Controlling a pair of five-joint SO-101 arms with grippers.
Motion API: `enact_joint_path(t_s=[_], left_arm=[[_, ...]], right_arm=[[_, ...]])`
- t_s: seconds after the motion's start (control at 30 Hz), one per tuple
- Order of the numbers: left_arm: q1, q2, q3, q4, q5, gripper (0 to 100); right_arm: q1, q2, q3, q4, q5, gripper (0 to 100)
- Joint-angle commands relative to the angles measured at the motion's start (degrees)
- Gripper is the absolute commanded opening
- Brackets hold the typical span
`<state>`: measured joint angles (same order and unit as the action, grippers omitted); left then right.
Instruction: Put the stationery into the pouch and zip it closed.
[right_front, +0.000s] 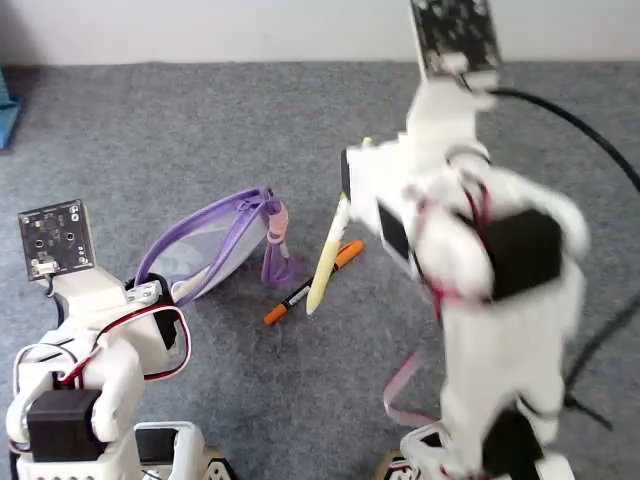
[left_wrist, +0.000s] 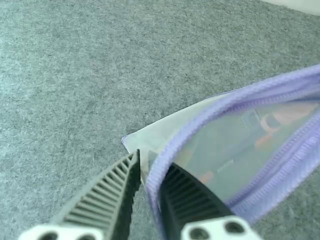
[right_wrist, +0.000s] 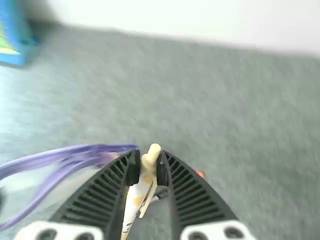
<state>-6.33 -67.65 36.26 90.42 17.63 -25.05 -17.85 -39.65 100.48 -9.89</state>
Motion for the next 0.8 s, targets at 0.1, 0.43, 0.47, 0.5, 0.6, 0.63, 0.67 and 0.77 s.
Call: enact_joint_path(t_s=[0.1,0.43,0.47,0.5,0.6,0.63,0.67,0.77], left_arm=[[-0.18,0.79,0.84,-0.53,0.53,1],[-0.18,0.79,0.84,-0.53,0.53,1],[-0.18,0.79,0.84,-0.53,0.53,1],[-0.18,0.79,0.84,-0.53,0.53,1],[-0.18,0.79,0.84,-0.53,0.53,1],[-0.18,0.70,0.84,-0.53,0.53,1],[-0.18,0.70,0.84,-0.44,0.53,1],[-0.44,0.62,0.84,-0.35,0.53,1]], right_arm=[[-9.27,-10.51,0.18,-3.47,3.25,0.8],[-25.27,-11.12,1.49,-26.86,17.85,0.8],[-25.98,-10.24,1.76,-28.70,19.08,0.8],[-26.24,-9.36,1.93,-30.37,20.22,0.8],[-26.42,-5.41,2.02,-34.42,22.68,0.8],[-26.42,-4.00,2.02,-35.21,23.30,0.8],[-26.33,-2.68,2.02,-35.56,23.65,0.8],[-26.24,0.57,2.02,-35.12,23.38,0.8]])
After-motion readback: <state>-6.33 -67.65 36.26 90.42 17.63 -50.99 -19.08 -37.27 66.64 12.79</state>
